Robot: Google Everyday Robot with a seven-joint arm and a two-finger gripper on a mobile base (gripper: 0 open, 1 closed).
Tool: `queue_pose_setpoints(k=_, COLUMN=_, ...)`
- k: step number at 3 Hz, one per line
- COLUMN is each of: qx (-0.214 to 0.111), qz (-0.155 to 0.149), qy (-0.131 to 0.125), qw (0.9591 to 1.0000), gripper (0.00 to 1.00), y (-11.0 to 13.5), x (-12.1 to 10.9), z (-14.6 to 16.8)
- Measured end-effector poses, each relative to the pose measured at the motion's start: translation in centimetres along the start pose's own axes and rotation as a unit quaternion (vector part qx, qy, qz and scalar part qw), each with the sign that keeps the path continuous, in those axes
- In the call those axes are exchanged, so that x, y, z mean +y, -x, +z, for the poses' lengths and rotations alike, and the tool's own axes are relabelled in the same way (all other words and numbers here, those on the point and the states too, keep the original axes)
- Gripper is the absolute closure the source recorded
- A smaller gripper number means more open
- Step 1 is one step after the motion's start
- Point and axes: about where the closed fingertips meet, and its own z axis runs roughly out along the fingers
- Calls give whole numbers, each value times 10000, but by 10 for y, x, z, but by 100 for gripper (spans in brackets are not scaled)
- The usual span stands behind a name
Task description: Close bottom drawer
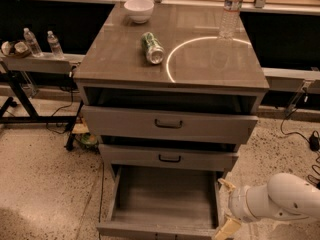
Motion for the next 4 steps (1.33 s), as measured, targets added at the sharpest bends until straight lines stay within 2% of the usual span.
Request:
queue_pose_setpoints(k=1, qx=-2, qz=2, qy=7, qw=10000, gripper=0, y=0, x=0, z=0)
queue_pose_setpoints(k=2, qx=-67, qz=-4, qy=-33, qw=10000, gripper=0, y=-3, x=5, z=24)
queue_pose_setpoints(k=3, qx=-1, qz=59, qy=60, qw=10000, gripper=0, y=-17, x=23, z=66)
queue_pose_setpoints(k=4, qx=117, qz=194, qy=-140, qw=9996, gripper=0, y=-41, x=25, z=119)
